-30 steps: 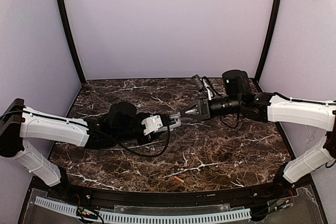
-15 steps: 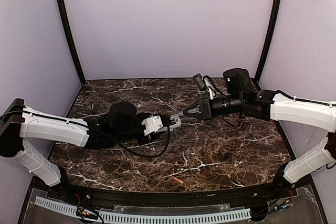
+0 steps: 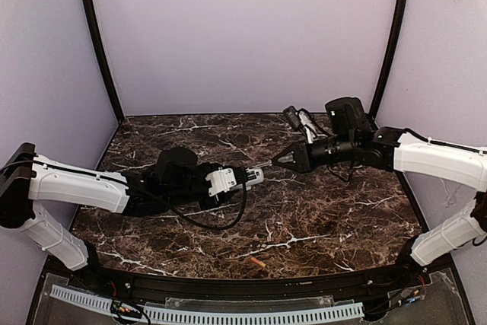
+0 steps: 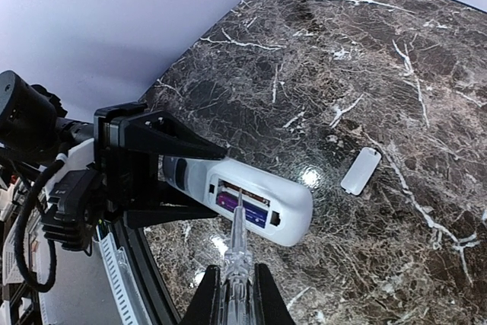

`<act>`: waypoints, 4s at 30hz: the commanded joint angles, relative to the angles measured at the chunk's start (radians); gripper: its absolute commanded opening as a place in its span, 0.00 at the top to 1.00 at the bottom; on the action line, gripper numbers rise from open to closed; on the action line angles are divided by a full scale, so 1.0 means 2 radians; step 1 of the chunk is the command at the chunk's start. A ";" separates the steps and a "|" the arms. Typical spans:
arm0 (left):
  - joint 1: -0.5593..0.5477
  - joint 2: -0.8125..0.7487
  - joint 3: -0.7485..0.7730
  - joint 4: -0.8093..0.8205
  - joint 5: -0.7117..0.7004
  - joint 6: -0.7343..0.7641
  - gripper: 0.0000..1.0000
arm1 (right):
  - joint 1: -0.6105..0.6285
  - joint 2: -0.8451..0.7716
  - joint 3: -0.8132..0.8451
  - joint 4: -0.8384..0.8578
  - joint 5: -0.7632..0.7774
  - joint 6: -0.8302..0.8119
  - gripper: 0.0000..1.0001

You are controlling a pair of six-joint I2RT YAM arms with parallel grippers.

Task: Unload the batteries from the remote control

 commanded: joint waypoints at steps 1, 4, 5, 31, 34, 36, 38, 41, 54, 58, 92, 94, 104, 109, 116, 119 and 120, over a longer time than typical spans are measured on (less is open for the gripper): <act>-0.002 -0.014 -0.015 0.034 0.001 0.016 1.00 | -0.011 -0.015 0.014 -0.004 0.022 -0.032 1.00; -0.002 -0.014 -0.031 0.075 -0.013 0.019 1.00 | -0.015 -0.018 0.016 -0.008 0.032 -0.045 1.00; -0.002 -0.014 -0.038 0.086 -0.017 0.023 1.00 | -0.016 -0.019 0.017 -0.010 0.035 -0.050 1.00; 0.098 -0.097 -0.062 0.008 0.118 -0.041 1.00 | -0.027 -0.033 0.015 -0.020 0.053 -0.143 1.00; 0.104 -0.092 -0.058 0.006 0.160 -0.050 1.00 | -0.027 -0.032 0.023 -0.033 0.048 -0.152 1.00; 0.104 -0.086 -0.064 0.023 0.174 -0.054 1.00 | -0.028 -0.029 0.029 -0.045 0.038 -0.158 1.00; 0.104 -0.082 -0.072 0.040 0.188 -0.053 1.00 | -0.027 -0.024 0.038 -0.061 0.018 -0.165 1.00; 0.104 -0.082 -0.079 0.058 0.193 -0.053 1.00 | -0.027 -0.014 0.051 -0.084 -0.009 -0.173 1.00; 0.104 -0.092 -0.072 0.042 0.217 -0.052 1.00 | -0.027 0.021 0.093 -0.127 -0.038 -0.181 1.00; 0.104 -0.092 -0.084 0.050 0.218 -0.023 1.00 | -0.027 0.030 0.107 -0.146 -0.043 -0.199 1.00; 0.104 -0.115 -0.104 0.035 0.192 0.097 1.00 | 0.004 0.077 0.158 -0.191 -0.103 -0.208 1.00; 0.104 -0.113 -0.104 0.037 0.186 0.105 1.00 | 0.008 0.087 0.166 -0.189 -0.102 -0.203 1.00; 0.104 -0.112 -0.111 0.040 0.183 0.150 1.00 | 0.030 0.120 0.192 -0.178 -0.091 -0.178 1.00; 0.104 -0.114 -0.114 0.037 0.182 0.160 1.00 | 0.040 0.135 0.208 -0.180 -0.087 -0.170 1.00; 0.104 -0.120 -0.122 0.041 0.181 0.168 1.00 | 0.048 0.164 0.232 -0.187 -0.085 -0.174 1.00; 0.104 -0.122 -0.127 0.052 0.176 0.172 1.00 | 0.052 0.175 0.241 -0.192 -0.080 -0.177 1.00; 0.103 -0.123 -0.128 0.054 0.176 0.173 1.00 | 0.053 0.178 0.244 -0.193 -0.079 -0.178 1.00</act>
